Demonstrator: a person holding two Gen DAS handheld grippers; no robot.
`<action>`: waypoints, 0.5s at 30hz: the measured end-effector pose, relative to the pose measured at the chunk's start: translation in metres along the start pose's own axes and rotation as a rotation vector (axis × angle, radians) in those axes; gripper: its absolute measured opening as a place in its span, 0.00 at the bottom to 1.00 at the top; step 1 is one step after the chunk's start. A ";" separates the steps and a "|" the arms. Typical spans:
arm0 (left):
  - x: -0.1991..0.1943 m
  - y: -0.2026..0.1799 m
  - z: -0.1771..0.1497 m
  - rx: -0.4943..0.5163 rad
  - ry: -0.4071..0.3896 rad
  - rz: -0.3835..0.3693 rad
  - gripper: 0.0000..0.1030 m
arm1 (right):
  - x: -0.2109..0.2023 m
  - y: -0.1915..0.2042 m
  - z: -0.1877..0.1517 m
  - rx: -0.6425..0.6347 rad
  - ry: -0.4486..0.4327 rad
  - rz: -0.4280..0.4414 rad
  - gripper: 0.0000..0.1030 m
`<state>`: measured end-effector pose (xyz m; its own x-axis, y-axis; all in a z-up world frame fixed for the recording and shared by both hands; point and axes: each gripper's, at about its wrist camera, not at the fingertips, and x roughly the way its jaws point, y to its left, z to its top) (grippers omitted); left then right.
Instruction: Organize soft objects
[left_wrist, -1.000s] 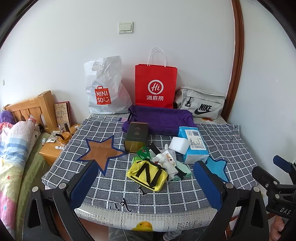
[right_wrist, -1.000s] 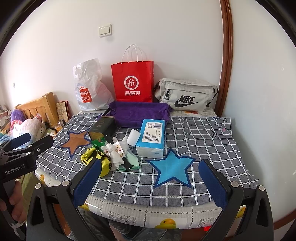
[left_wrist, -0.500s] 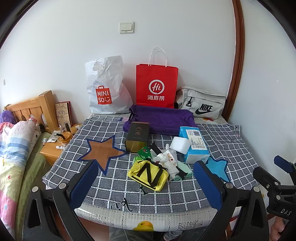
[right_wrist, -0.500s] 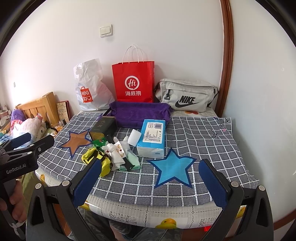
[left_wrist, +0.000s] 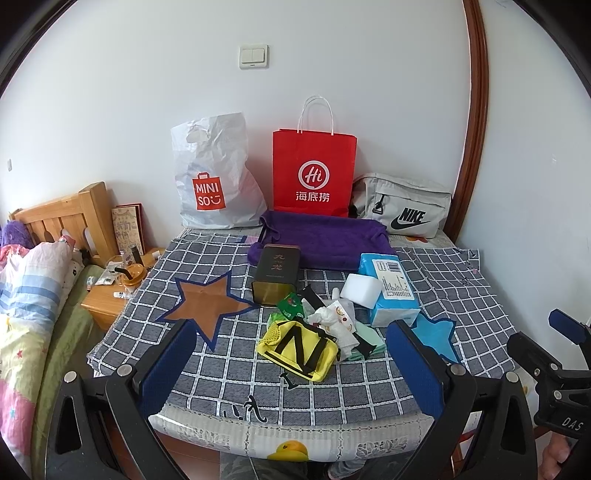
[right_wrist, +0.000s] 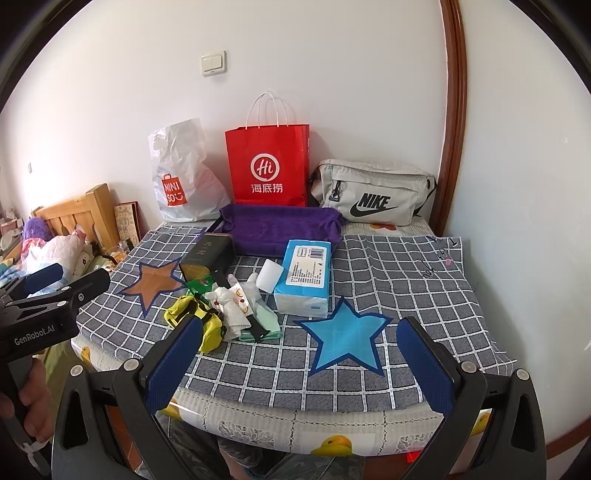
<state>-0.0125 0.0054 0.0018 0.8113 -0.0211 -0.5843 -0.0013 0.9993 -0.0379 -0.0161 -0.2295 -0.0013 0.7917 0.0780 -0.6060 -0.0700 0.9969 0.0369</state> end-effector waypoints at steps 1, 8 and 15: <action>0.000 0.001 0.000 -0.001 0.000 0.000 1.00 | 0.000 0.000 0.000 0.000 -0.001 0.000 1.00; 0.004 0.007 0.002 -0.010 0.012 0.006 1.00 | -0.002 0.002 0.000 -0.004 -0.007 -0.007 1.00; 0.030 0.017 -0.003 -0.028 0.061 0.003 1.00 | 0.012 0.001 -0.003 -0.002 -0.003 0.010 1.00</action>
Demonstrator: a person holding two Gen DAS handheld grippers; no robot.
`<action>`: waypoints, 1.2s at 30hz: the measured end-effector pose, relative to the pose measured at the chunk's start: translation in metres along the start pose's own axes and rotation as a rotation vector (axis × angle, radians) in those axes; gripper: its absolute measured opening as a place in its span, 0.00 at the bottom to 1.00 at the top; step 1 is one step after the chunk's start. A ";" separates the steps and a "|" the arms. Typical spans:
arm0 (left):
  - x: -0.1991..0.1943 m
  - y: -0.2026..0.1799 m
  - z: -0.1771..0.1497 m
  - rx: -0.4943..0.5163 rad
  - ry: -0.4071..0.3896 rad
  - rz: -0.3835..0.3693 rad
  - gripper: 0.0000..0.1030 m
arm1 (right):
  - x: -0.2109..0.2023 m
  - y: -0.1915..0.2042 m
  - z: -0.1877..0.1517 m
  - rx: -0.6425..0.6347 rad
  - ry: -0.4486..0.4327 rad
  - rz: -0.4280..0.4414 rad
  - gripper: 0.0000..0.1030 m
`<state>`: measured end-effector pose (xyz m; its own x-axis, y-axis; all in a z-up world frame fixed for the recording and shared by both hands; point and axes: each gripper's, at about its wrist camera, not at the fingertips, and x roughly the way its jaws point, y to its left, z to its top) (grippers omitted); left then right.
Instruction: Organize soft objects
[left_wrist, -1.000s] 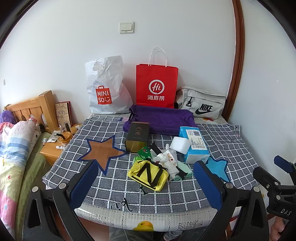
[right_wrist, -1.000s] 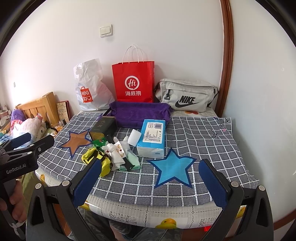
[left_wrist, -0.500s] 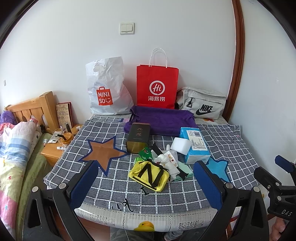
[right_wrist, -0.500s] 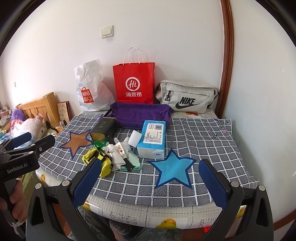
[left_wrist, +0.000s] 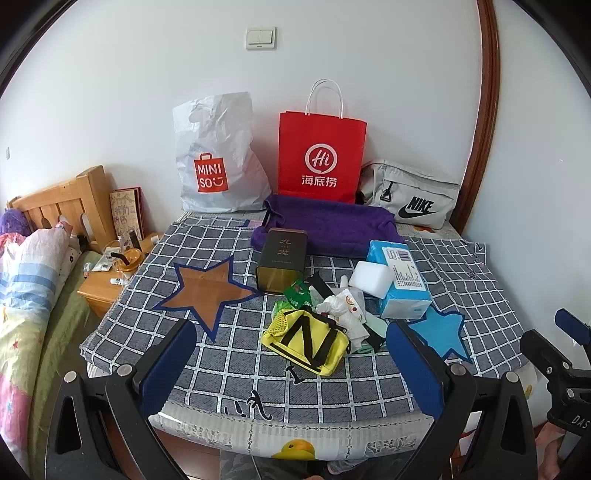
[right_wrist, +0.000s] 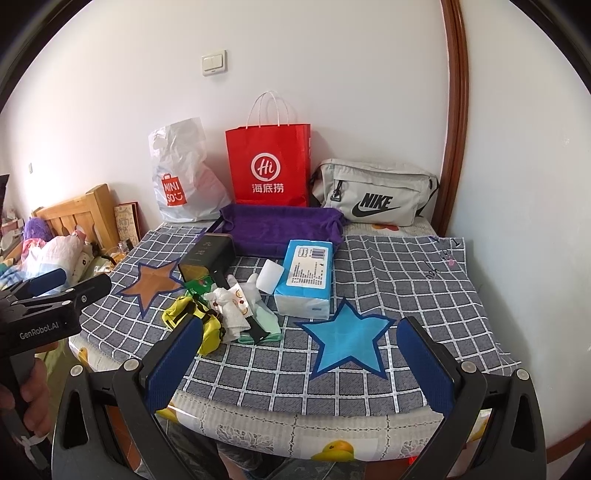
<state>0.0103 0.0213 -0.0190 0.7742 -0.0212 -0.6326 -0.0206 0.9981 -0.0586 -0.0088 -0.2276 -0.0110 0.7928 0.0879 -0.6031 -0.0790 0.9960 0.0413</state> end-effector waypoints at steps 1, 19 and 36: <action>0.004 0.001 -0.001 -0.004 0.005 0.003 1.00 | 0.004 0.001 -0.001 -0.001 0.005 0.000 1.00; 0.125 0.027 -0.031 0.007 0.175 -0.012 0.93 | 0.098 0.002 -0.012 -0.027 0.106 0.032 1.00; 0.198 0.029 -0.030 0.018 0.253 -0.181 0.52 | 0.191 0.002 0.011 0.010 0.187 0.065 0.99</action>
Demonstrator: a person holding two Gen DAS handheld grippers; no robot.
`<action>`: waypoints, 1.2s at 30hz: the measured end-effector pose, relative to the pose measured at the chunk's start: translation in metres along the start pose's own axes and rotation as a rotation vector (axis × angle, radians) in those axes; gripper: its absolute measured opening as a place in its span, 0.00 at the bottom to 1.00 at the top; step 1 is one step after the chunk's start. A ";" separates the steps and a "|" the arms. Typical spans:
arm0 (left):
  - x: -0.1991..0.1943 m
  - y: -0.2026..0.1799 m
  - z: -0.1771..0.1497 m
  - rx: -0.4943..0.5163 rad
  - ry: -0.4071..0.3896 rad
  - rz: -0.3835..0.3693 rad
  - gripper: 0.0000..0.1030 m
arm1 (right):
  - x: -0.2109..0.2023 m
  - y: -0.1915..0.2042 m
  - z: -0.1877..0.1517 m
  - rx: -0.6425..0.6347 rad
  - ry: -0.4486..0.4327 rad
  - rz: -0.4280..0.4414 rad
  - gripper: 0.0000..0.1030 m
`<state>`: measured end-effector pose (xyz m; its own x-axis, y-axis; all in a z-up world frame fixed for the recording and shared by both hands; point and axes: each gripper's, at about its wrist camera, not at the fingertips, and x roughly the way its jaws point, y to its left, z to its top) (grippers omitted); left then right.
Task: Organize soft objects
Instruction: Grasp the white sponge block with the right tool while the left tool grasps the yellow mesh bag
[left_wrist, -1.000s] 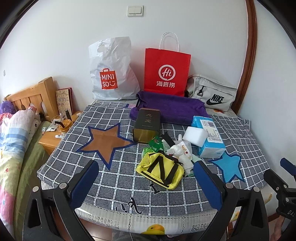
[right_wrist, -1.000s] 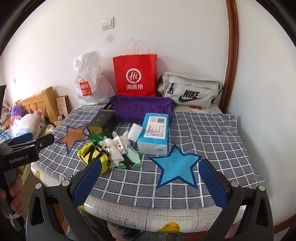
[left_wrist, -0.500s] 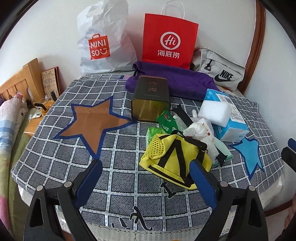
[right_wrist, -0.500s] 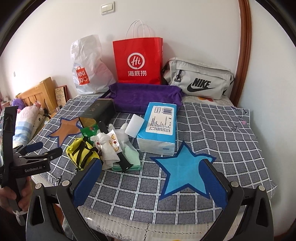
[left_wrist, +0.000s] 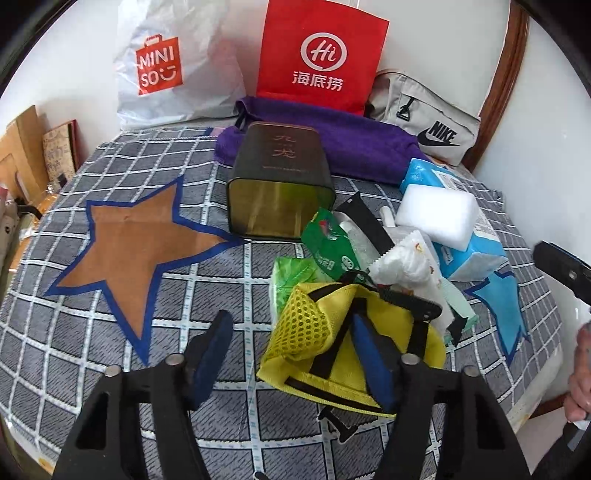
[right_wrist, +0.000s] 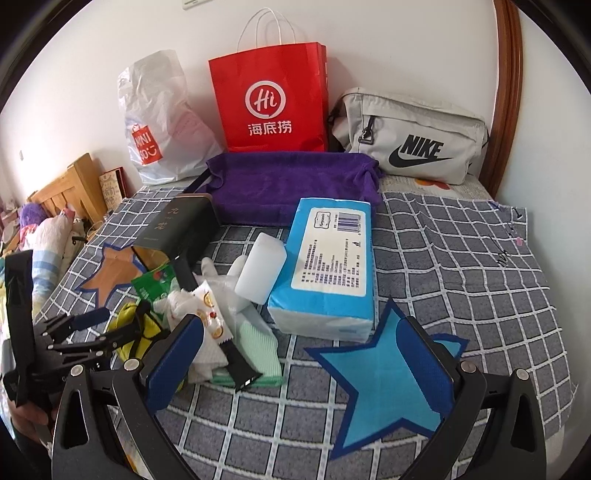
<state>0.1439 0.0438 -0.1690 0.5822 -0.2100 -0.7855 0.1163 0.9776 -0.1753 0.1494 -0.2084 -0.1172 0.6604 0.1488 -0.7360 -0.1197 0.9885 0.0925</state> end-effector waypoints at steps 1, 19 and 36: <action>0.001 0.001 0.001 -0.004 0.001 -0.020 0.49 | 0.005 0.000 0.002 0.006 0.004 0.003 0.99; -0.004 0.000 0.002 0.097 -0.005 -0.039 0.28 | 0.081 0.024 0.032 0.007 0.071 0.046 0.59; -0.029 0.023 -0.006 -0.036 -0.004 0.043 0.25 | 0.006 0.006 0.001 -0.022 -0.029 0.092 0.34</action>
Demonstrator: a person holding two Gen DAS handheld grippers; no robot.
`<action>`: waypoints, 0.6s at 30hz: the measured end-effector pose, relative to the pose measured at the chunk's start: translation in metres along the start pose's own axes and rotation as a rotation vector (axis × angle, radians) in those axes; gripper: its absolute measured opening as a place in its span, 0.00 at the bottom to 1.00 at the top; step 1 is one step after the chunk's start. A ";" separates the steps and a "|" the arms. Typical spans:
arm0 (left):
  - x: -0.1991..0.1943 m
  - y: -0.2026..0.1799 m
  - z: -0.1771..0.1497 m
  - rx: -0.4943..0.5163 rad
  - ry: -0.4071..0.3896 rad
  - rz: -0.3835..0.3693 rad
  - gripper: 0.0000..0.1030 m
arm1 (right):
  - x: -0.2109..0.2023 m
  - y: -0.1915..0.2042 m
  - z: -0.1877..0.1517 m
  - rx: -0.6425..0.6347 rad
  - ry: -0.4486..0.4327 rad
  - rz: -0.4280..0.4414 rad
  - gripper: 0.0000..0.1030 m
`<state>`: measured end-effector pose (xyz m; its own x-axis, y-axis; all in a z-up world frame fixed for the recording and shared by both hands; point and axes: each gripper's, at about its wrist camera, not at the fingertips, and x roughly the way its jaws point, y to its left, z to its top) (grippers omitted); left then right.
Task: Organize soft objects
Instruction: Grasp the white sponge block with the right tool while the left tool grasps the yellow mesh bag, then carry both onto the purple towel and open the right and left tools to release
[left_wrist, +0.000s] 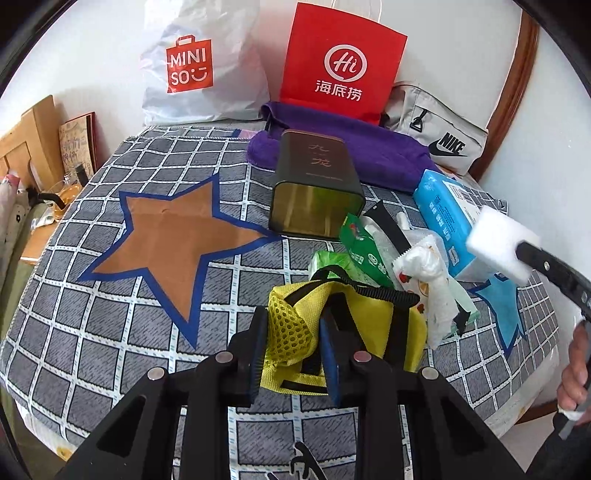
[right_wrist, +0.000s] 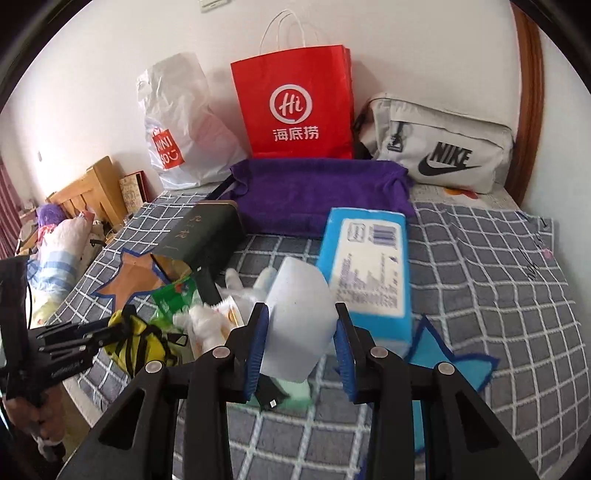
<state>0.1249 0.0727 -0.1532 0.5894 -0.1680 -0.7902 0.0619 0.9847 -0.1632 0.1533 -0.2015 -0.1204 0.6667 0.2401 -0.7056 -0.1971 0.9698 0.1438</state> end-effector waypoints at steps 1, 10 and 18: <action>-0.001 -0.001 -0.002 -0.004 0.000 0.002 0.25 | -0.006 -0.004 -0.006 0.004 0.004 0.002 0.34; -0.021 -0.007 -0.007 -0.034 -0.010 0.046 0.25 | -0.040 -0.027 -0.053 0.022 0.025 -0.040 0.34; -0.044 -0.017 0.002 -0.021 -0.026 0.062 0.24 | -0.023 -0.042 -0.079 0.054 0.130 -0.074 0.33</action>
<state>0.0994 0.0640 -0.1142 0.6120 -0.1053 -0.7838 0.0084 0.9919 -0.1268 0.0897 -0.2510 -0.1651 0.5786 0.1634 -0.7991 -0.1091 0.9864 0.1227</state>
